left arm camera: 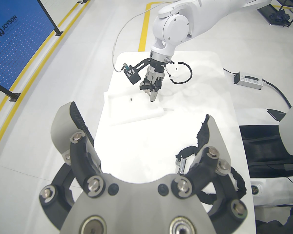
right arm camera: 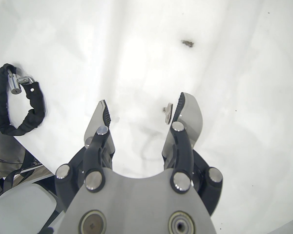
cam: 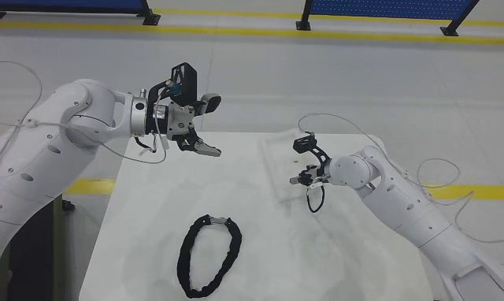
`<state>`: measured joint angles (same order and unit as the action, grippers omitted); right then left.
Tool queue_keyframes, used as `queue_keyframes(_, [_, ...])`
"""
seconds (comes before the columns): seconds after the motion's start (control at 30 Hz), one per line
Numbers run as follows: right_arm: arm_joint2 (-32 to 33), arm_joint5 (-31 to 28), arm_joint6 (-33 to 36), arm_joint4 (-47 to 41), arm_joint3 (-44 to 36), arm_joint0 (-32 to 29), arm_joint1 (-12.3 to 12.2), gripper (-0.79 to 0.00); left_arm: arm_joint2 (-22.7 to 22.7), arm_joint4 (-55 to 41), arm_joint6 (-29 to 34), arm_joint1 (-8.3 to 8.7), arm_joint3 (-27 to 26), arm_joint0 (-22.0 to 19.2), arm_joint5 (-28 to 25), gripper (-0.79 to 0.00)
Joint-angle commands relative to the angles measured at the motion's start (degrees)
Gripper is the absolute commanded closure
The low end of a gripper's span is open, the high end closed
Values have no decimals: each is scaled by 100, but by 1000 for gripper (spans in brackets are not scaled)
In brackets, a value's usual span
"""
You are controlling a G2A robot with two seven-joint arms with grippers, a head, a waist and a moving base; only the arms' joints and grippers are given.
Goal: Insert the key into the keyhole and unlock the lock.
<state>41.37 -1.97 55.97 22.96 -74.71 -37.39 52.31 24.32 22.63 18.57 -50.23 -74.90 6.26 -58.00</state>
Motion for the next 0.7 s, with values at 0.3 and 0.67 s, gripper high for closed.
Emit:
queue_keyframes(0.3, [16, 432, 144, 251, 32, -6, 90, -311, 0, 0, 0, 0, 0, 0, 0, -785])
queue_keyframes(0.67, [-112, 932, 307, 654, 109, 55, 235, -188, 0, 0, 0, 0, 0, 0, 0, -785])
